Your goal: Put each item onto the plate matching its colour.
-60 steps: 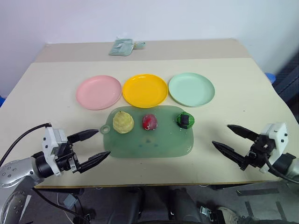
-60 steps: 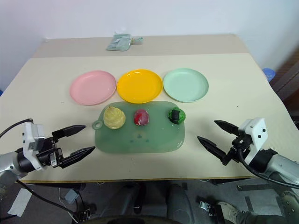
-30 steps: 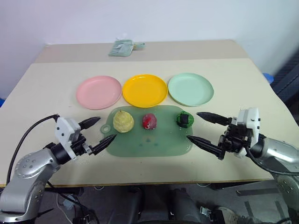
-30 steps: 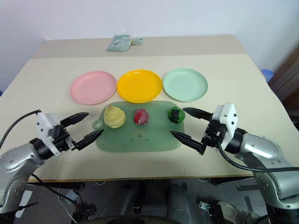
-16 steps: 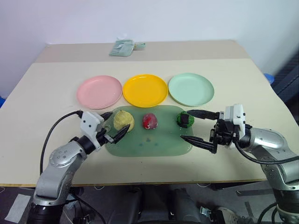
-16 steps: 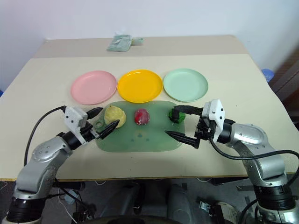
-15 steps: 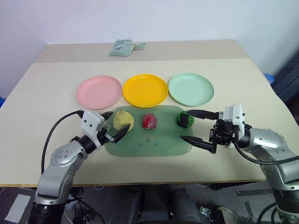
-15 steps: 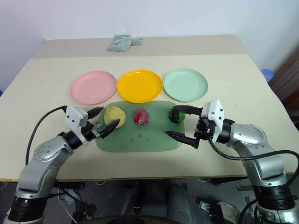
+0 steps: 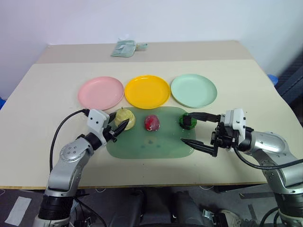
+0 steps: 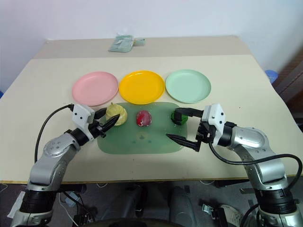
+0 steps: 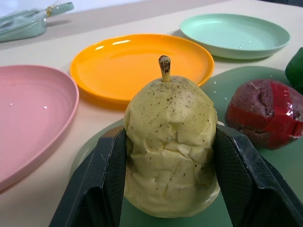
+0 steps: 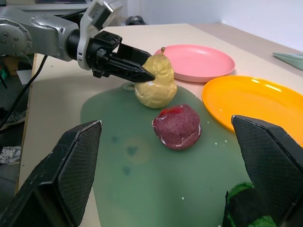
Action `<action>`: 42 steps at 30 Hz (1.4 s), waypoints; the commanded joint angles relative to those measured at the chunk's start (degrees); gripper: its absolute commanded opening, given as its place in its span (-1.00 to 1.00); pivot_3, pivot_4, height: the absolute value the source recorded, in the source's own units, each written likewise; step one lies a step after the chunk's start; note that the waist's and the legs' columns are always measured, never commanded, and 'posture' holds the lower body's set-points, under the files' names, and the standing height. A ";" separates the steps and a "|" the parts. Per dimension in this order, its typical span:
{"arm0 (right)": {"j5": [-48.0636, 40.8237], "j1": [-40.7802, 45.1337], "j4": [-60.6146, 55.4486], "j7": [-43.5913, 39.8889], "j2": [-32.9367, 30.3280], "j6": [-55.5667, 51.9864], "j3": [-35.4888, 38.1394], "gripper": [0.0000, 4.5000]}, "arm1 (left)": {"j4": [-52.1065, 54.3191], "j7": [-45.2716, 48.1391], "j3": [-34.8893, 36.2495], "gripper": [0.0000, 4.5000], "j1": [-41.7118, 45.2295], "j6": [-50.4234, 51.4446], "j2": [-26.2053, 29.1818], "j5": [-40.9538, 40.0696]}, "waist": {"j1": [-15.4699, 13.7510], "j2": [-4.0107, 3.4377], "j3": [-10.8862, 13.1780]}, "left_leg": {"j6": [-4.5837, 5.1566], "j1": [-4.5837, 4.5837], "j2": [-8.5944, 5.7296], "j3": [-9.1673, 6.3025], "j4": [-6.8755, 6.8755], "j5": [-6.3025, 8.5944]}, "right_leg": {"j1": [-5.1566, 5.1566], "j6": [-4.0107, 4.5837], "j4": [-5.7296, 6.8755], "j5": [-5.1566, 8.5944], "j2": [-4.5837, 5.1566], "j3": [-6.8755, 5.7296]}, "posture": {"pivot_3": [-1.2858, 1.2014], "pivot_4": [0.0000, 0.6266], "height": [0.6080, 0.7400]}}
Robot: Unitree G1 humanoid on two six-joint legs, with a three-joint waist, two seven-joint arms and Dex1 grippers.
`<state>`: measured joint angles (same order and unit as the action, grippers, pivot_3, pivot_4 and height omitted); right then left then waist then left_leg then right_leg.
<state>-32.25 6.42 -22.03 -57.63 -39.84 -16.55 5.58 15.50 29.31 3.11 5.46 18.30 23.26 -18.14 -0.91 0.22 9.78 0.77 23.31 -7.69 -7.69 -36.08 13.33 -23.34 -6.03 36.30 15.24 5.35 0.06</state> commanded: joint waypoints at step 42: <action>4.43 6.02 1.98 6.81 5.27 1.17 -2.00 1.00 | -42.19 -15.20 4.03 -0.06 39.66 -13.20 -13.10 7.85 | -1.35 0.17 -0.03 | -0.35 0.07 -0.01 0.00 -0.21 -0.24 | -0.05 -0.12 0.12 -0.35 -0.12 -0.01 | 0.03 -0.52 1.00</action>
<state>-27.55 12.25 -17.73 -51.16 -34.80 -15.88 3.05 -26.96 11.99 8.40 42.91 7.00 10.32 -10.00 -2.26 0.39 9.75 0.42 23.38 -7.70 -7.69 -36.30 13.10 -23.39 -6.15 36.42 14.89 5.23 0.05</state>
